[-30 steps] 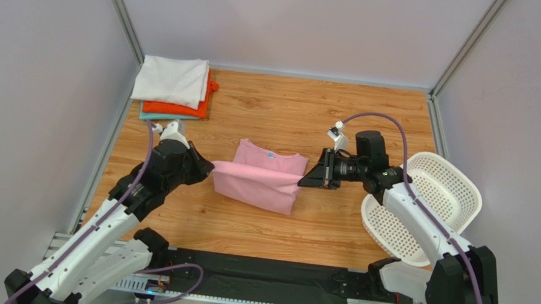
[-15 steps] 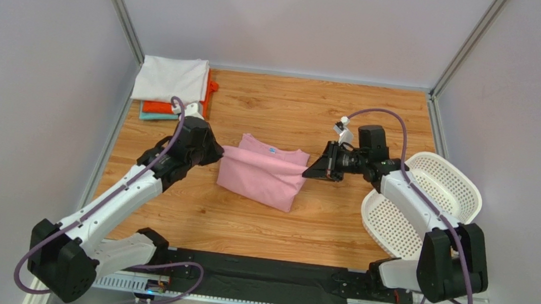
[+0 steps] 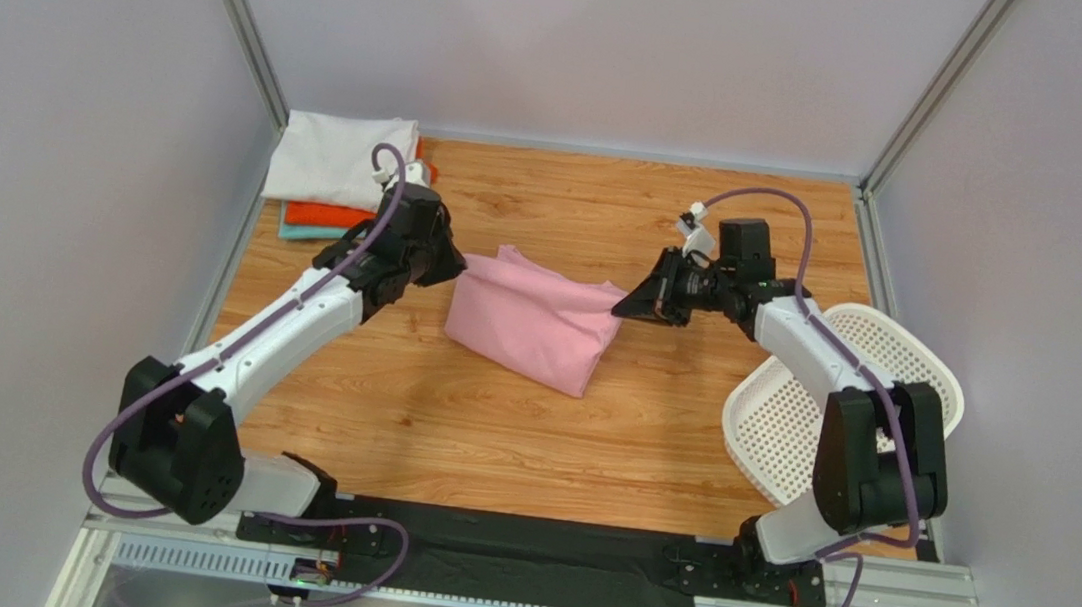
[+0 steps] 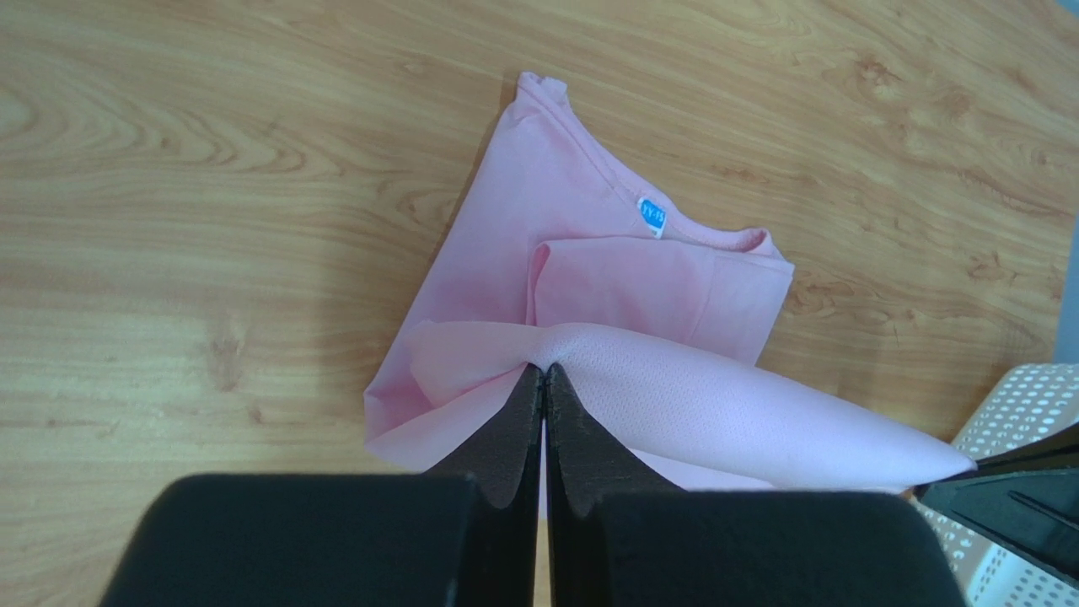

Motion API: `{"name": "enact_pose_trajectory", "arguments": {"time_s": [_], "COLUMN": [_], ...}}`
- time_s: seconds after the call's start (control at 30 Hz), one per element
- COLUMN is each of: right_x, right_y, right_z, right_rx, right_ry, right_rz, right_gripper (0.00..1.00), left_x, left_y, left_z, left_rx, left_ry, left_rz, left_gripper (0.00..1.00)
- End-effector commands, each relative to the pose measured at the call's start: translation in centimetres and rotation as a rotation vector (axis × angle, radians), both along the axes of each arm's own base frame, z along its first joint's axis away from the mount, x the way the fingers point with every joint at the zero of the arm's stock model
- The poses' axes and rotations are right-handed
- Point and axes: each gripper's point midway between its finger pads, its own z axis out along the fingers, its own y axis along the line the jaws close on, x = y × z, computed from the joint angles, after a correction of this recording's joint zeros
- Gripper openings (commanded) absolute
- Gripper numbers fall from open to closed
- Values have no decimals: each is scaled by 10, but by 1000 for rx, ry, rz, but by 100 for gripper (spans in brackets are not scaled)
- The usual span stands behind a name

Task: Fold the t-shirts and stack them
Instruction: Fold the tshirt

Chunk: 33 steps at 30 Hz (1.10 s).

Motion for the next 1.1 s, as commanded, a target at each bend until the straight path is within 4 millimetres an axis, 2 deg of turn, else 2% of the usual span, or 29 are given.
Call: {"name": "enact_pose_trajectory", "arguments": {"time_s": [0.0,0.03,0.07,0.2,0.23,0.27,0.3,0.33,0.37,0.4,0.43,0.47,0.5,0.53,0.57,0.6,0.63,0.67,0.73,0.77,0.83,0.93,1.07], "right_x": [40,48,59,89,95,99,112,118,123,132,144,152,156,166,167,169,172,175,177,183,178,171,162], "right_y": [-9,-10,-11,-18,-19,-20,-25,-25,-25,-25,-23,-22,-23,-24,-26,-29,-31,-32,-34,-34,-35,-34,-30], "right_z": [7,-2,3,-20,-24,-41,-42,-46,-66,-69,-67,-69,-88,-87,-94,-109,-112,-114,-127,-124,-134,-145,-148], "right_rx": [-37,-44,-50,-125,-135,-157,-183,-190,-207,-217,-216,-218,-242,-250,-267,-292,-304,-312,-332,-333,-360,-362,-364], "right_ry": [-74,-50,-67,-44,-38,-5,-17,-13,18,9,-3,-9,21,14,31,50,50,51,62,51,87,115,119], "right_rz": [-77,-86,-105,-184,-194,-204,-237,-242,-234,-242,-245,-248,-255,-268,-276,-288,-300,-304,-307,-309,-289,-264,-228], "right_gripper": [0,0,0,0,0,0,0,0,0,0,0,0,0,0,0,0,0,0,0,0,0,0,0], "left_x": [28,36,42,74,86,93,99,111,116,122,131,137,142,153,158,163,171,174,181,184,186,180,164], "left_y": [-12,-15,-18,-30,-34,-41,-44,-47,-54,-55,-57,-58,-58,-61,-64,-66,-70,-73,-74,-71,-67,-66,-71], "left_z": [17,24,14,3,12,-6,-11,-3,-21,-26,-22,-37,-41,-35,-49,-51,-45,-58,-61,-74,-83,-114,-138], "left_rx": [-5,-14,-10,3,-4,1,6,6,6,13,9,14,13,5,8,8,1,0,11,30,43,45,12], "left_ry": [-55,-72,-50,-31,-46,-4,6,-12,26,33,24,55,60,27,44,37,17,42,37,54,78,155,238], "left_rz": [-47,-50,-55,-83,-90,-112,-130,-131,-154,-148,-144,-144,-137,-136,-145,-154,-160,-168,-168,-154,-140,-147,-177], "left_gripper": [0,0,0,0,0,0,0,0,0,0,0,0,0,0,0,0,0,0,0,0,0,0,0]}}
